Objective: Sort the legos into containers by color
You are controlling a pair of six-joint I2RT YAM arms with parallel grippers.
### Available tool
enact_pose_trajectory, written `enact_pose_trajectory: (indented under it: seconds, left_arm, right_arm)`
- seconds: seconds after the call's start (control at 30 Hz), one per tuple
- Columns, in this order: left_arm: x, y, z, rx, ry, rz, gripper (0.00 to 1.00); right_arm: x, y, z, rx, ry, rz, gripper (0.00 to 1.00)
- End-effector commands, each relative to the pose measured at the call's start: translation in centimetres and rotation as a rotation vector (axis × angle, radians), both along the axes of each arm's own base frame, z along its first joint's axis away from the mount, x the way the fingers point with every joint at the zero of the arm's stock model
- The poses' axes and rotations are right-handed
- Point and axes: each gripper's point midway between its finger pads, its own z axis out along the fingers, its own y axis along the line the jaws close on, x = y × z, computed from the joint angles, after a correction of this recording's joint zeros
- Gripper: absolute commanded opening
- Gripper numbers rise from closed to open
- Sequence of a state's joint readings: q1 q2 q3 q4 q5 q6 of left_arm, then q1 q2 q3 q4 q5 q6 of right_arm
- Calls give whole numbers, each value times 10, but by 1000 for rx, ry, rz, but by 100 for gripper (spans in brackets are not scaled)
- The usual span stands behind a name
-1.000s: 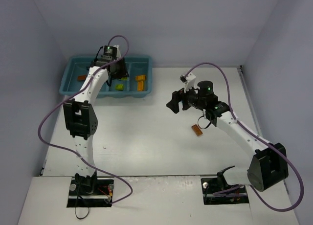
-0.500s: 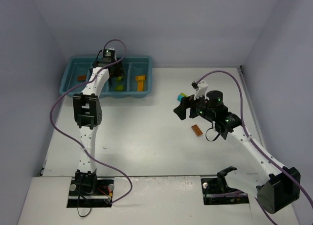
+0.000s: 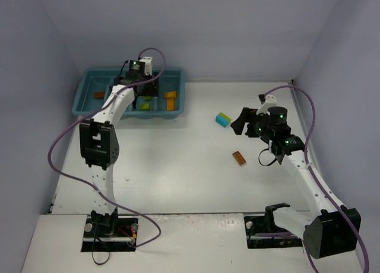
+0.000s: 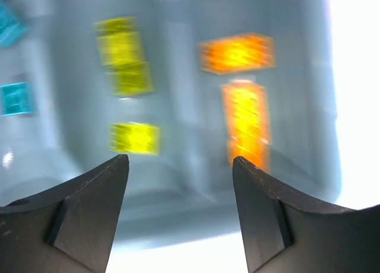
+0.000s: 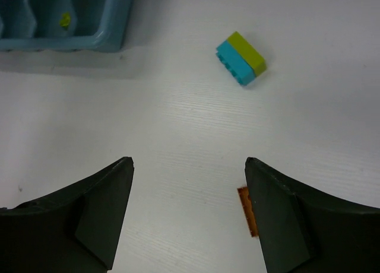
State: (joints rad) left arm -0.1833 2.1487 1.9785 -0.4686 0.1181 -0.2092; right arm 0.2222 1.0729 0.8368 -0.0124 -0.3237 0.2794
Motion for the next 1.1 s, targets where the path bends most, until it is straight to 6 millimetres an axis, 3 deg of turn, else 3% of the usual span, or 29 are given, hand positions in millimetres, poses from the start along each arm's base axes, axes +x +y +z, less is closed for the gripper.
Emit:
enact_pose_trajectory:
  seconds: [0.0,0.03,0.07,0.1,0.17,0.2,0.27,0.3,0.4,0.47,0.5,0.57,0.6,0.7,0.8,0.83,0.87,0.9,0.93,0.97,1.0,1.07]
  left_arm:
    - [-44,-85,95,6,-214,-283,64]
    - [-59,-99,81,23,-183,-334,64]
    - [-81,-132,78,20,-173,-413,64]
    - [-94,-147,79,19,-172,-456,64]
    - [-124,-179,61,35,-136,-573,64]
    - [-149,-210,54,37,-128,-664,64]
    - [-176,-239,35,92,-131,-812,64]
    - [-201,-264,30,99,-133,-899,64]
    - [-238,-306,16,95,-149,-1058,64]
    - [-248,-322,1,118,-148,-1125,64]
    - [-250,-332,6,113,-170,-1149,64]
    - [-261,-349,-9,125,-164,-1215,64]
    - [-265,-360,-5,140,-194,-1255,64]
    - [-267,-369,-22,193,-176,-1284,64]
    - [-264,-364,-14,111,-108,-1192,64]
    - [-257,-349,-24,102,-67,-1147,63]
    - [-250,-343,-8,66,-101,-1108,63]
    - [-248,-334,-7,26,-75,-1059,63]
    - [-248,-318,-20,11,-26,-1016,63]
    - [-233,-303,-2,-55,-36,-924,63]
    - [-229,-292,-1,-75,-21,-886,63]
    - [-220,-260,6,-106,-5,-780,63]
  right_arm:
    - [19,-33,10,66,32,-165,72]
    - [21,-40,8,79,49,-195,72]
    - [22,-46,4,102,72,-228,72]
    - [23,-52,-3,115,104,-250,72]
    - [26,-71,-10,140,137,-323,72]
    - [25,-82,-19,160,175,-368,73]
    - [25,-105,-29,204,218,-439,73]
    - [22,-113,-39,242,263,-480,73]
    - [14,-136,-59,293,327,-585,72]
    - [10,-142,-69,303,353,-646,72]
    - [8,-143,-73,309,364,-663,71]
    - [3,-146,-88,312,400,-696,70]
    - [2,-146,-92,317,415,-700,69]
    - [-2,-142,-102,323,448,-669,67]
    - [-1,-135,-104,270,450,-590,67]
    - [-1,-131,-105,248,449,-564,67]
    - [-2,-131,-108,191,453,-548,67]
    - [-3,-127,-111,155,459,-531,67]
    - [-3,-112,-113,114,465,-484,67]
    - [-3,-108,-116,64,470,-469,67]
    - [-5,-93,-120,35,479,-422,67]
    - [-8,-85,-130,4,509,-395,67]
